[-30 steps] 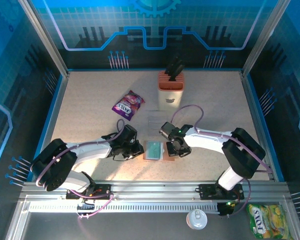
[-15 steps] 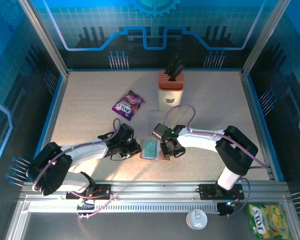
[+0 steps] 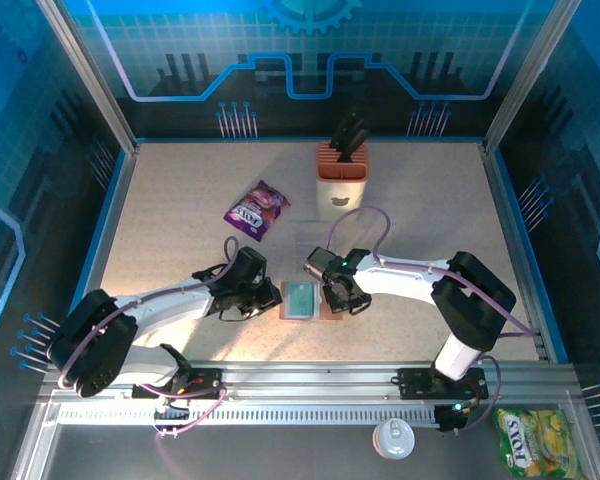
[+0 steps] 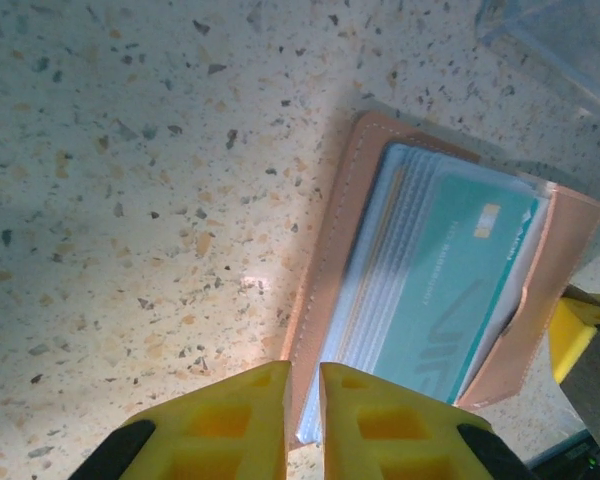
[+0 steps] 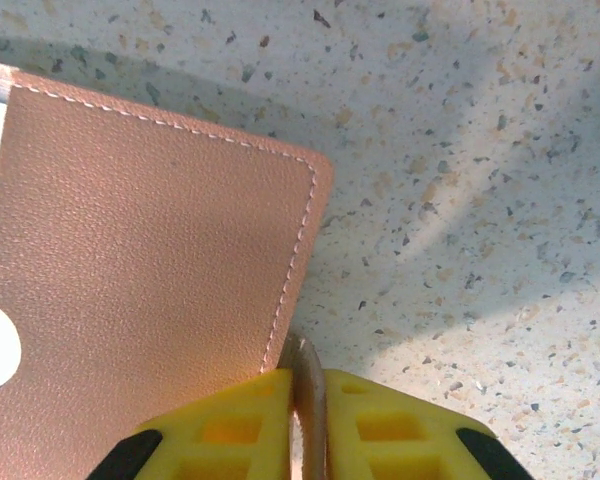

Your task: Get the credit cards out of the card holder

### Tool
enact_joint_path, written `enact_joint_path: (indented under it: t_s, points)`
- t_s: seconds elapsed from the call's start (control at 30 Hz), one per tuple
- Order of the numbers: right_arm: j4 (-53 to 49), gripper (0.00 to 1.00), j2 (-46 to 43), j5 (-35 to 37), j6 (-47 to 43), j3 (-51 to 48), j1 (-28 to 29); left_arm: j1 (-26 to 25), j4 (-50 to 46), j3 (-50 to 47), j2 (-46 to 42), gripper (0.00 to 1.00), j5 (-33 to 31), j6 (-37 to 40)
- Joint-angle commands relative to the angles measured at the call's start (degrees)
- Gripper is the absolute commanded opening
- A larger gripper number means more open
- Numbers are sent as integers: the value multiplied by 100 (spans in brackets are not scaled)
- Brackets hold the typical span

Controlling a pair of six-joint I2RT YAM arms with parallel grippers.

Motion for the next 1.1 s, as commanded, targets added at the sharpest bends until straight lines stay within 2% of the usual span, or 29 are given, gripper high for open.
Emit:
enact_joint_path:
  t_s: [0.0, 0.4, 0.83, 1.07]
  points:
    - [-170, 16, -25, 197, -36, 116, 61, 11, 137, 137, 162, 15, 199, 88]
    - [-140, 15, -25, 173, -95, 154, 33, 13, 659, 42, 313, 9, 385, -14]
    - [-209, 14, -51, 226, -80, 84, 9, 32, 405, -59, 563, 7, 225, 115]
    - [-201, 13, -81, 212, -79, -74, -129, 147, 415, -235, 863, 7, 353, 85]
